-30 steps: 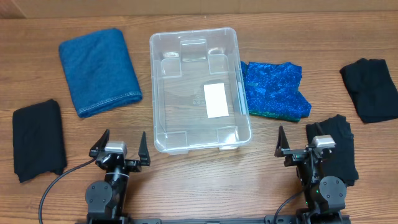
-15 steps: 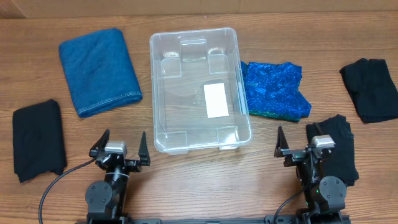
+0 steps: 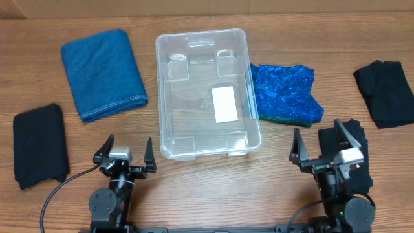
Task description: Pack container
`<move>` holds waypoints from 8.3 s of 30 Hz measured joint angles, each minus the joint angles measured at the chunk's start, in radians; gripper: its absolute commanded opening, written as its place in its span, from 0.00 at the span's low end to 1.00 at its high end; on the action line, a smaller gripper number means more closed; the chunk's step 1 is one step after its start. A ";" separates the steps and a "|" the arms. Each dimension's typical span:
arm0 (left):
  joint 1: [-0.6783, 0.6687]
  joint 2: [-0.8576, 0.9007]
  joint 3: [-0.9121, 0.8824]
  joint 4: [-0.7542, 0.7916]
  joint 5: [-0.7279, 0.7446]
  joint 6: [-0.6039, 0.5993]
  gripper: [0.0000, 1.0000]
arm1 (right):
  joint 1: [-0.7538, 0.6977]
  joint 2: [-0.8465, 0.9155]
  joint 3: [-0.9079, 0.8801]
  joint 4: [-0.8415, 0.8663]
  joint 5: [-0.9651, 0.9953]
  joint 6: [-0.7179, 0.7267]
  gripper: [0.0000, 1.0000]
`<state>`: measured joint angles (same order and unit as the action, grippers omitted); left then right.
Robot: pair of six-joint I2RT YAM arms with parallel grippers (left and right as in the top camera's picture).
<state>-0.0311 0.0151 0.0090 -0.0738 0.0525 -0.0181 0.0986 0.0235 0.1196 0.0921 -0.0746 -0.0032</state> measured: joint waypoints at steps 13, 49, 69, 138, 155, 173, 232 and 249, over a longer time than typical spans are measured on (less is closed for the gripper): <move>0.000 0.000 0.000 0.000 0.000 0.000 1.00 | 0.000 0.455 0.572 -0.469 0.175 -0.001 1.00; 0.000 0.000 0.000 0.000 0.000 0.000 1.00 | -0.363 1.773 1.464 -1.244 -0.334 -0.215 1.00; 0.000 0.000 0.000 0.000 0.000 0.000 1.00 | -0.372 1.976 1.464 -1.265 -0.340 -0.242 1.00; 0.000 0.000 0.000 0.000 0.000 0.000 1.00 | -0.293 2.231 1.498 -1.178 -0.550 -0.285 0.35; 0.000 0.000 0.000 0.000 0.000 0.000 1.00 | -0.439 2.267 1.699 -1.498 -0.772 -0.239 0.04; 0.000 0.000 0.000 0.000 0.000 0.000 1.00 | -0.393 1.872 2.169 -1.787 -0.836 -0.169 0.04; 0.000 0.000 0.000 0.000 0.000 0.000 1.00 | 0.254 2.312 2.200 -1.325 -0.485 -0.089 0.99; 0.000 0.000 0.000 0.000 0.000 0.000 1.00 | -0.100 2.109 2.311 -1.611 0.053 0.347 1.00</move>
<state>-0.0311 0.0151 0.0090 -0.0738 0.0525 -0.0181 -0.0013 2.1326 2.4310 -1.5185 -0.0212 0.3439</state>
